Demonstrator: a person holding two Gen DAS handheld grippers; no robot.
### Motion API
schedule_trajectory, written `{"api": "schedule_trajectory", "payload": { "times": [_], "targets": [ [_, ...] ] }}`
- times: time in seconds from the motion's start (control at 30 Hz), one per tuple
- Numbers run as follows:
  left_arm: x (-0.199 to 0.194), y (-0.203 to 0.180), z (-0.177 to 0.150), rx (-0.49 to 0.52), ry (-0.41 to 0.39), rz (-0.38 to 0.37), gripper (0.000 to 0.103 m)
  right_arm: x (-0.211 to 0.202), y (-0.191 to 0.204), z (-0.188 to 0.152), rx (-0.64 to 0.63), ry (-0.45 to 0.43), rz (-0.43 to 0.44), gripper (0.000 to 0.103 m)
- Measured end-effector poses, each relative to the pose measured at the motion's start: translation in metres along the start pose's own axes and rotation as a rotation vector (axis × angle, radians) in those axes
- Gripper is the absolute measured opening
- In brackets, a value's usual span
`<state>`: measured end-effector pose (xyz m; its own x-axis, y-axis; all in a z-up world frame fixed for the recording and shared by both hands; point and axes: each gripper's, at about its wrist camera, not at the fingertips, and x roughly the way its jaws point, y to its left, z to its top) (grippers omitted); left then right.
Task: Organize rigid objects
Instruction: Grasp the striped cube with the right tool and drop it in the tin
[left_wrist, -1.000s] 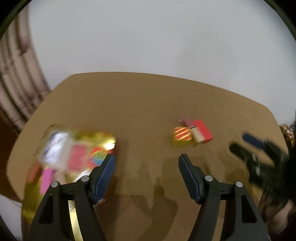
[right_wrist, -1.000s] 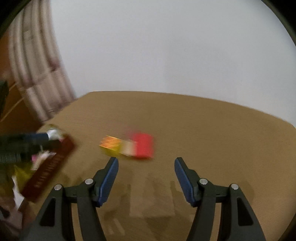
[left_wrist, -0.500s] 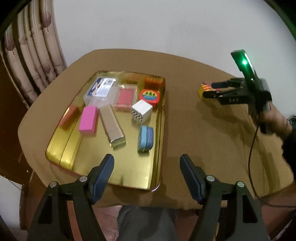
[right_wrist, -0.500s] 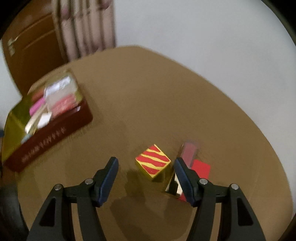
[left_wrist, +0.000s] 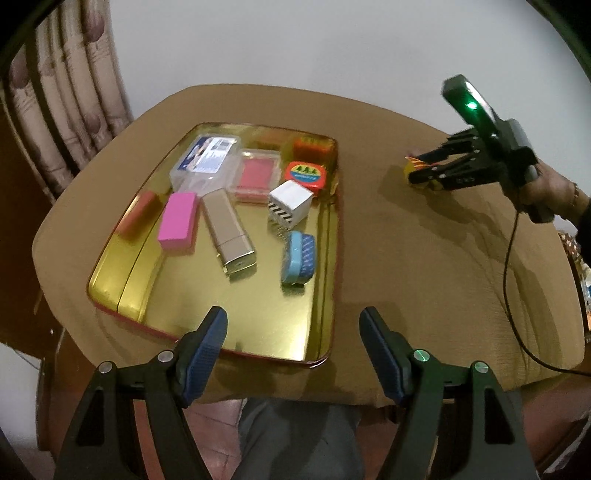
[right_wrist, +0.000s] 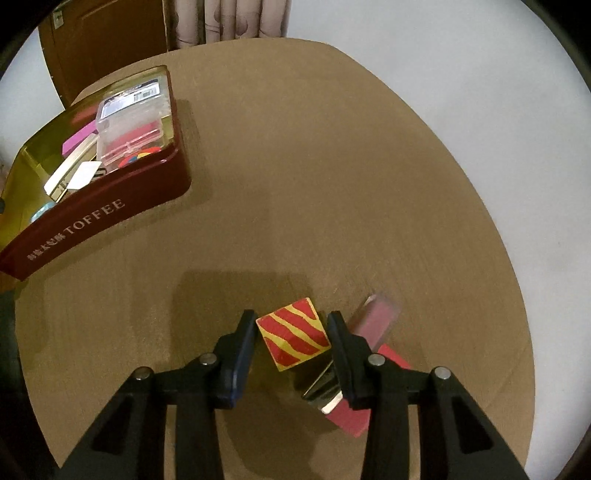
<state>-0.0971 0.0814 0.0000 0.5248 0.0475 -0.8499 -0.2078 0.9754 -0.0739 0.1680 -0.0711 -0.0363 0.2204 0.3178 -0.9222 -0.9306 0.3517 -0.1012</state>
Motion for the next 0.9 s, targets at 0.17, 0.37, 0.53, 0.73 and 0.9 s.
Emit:
{"api": "schedule_trajectory", "payload": {
  "times": [0.17, 0.37, 0.53, 0.73, 0.9],
  "targets": [
    [-0.02, 0.015, -0.009, -0.03, -0.074, 0.053, 0.071, -0.036, 0.003, -0.004, 0.109, -0.09, 0.022, 0.039],
    [-0.044, 0.049, -0.029, -0.111, -0.112, 0.078, 0.078, -0.106, 0.057, 0.027, 0.132, -0.298, 0.223, 0.039],
    [-0.051, 0.076, -0.049, -0.159, -0.074, 0.098, 0.079, -0.105, 0.133, 0.059, 0.009, -0.29, 0.328, 0.039],
    [-0.054, 0.103, -0.071, -0.215, -0.057, 0.079, 0.079, -0.065, 0.217, 0.091, -0.037, -0.23, 0.398, 0.039],
    [-0.057, 0.112, -0.076, -0.223, -0.053, 0.059, 0.079, -0.015, 0.25, 0.127, -0.037, -0.153, 0.354, 0.039]
  ]
}}
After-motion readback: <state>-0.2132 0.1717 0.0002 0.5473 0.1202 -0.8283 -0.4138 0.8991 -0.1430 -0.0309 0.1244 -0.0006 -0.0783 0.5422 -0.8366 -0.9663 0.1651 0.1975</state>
